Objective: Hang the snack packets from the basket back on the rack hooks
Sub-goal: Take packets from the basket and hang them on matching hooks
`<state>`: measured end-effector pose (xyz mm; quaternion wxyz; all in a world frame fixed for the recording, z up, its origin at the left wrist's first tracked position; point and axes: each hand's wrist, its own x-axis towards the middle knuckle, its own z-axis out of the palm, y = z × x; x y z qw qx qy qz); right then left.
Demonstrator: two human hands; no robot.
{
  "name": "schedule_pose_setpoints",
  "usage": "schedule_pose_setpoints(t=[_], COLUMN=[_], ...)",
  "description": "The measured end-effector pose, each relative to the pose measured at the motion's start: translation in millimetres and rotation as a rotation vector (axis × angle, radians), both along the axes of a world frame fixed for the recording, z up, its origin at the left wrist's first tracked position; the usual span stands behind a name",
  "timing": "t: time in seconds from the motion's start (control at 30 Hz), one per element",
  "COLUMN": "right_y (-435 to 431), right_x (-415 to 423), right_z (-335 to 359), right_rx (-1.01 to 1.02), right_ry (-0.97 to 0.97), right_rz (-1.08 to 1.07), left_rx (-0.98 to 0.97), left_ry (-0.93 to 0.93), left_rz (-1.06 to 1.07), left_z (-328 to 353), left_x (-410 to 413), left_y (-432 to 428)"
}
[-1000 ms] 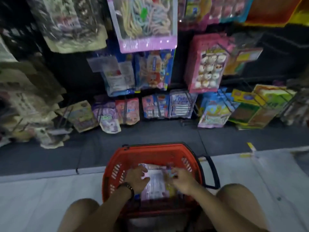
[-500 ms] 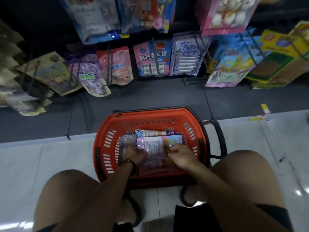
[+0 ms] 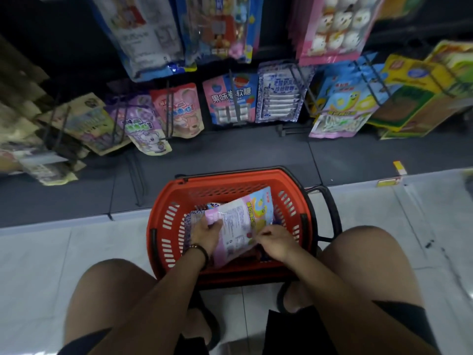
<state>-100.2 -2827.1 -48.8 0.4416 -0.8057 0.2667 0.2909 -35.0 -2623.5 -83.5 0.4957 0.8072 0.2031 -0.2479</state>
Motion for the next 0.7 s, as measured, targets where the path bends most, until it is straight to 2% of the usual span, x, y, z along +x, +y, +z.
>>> schedule_pose_setpoints(t=[0.07,0.13,0.27,0.5,0.6,0.7], right_y=[2.0,2.1,-1.8,-4.3,-3.0,-4.1], right_x=[-8.6,-16.6,-30.0,-49.5,-43.2,-31.6], right_z=[10.1,25.6,63.6,111.0,135.9,163.5], right_rx=[0.059,0.164,0.416,0.754,0.865,0.899], right_ry=[0.008,0.028,0.034,-0.278,-0.406,-0.546], right_rz=[-0.026,-0.108,-0.337,-0.644,-0.667,-0.606], left_rx=[-0.139,-0.302,-0.469,-0.895,-0.998,-1.001], left_ry=[-0.008,-0.005,-0.069,-0.040,-0.095,-0.114], left_rz=[0.167,0.281,0.322,0.408,0.349,0.237], left_z=[1.6,30.7,91.7,154.3,176.8,193.4], left_x=[-7.5,-18.6,-38.2,-60.4,-66.1,-68.7], left_y=[12.4,15.3,18.2,11.1,4.1,6.8])
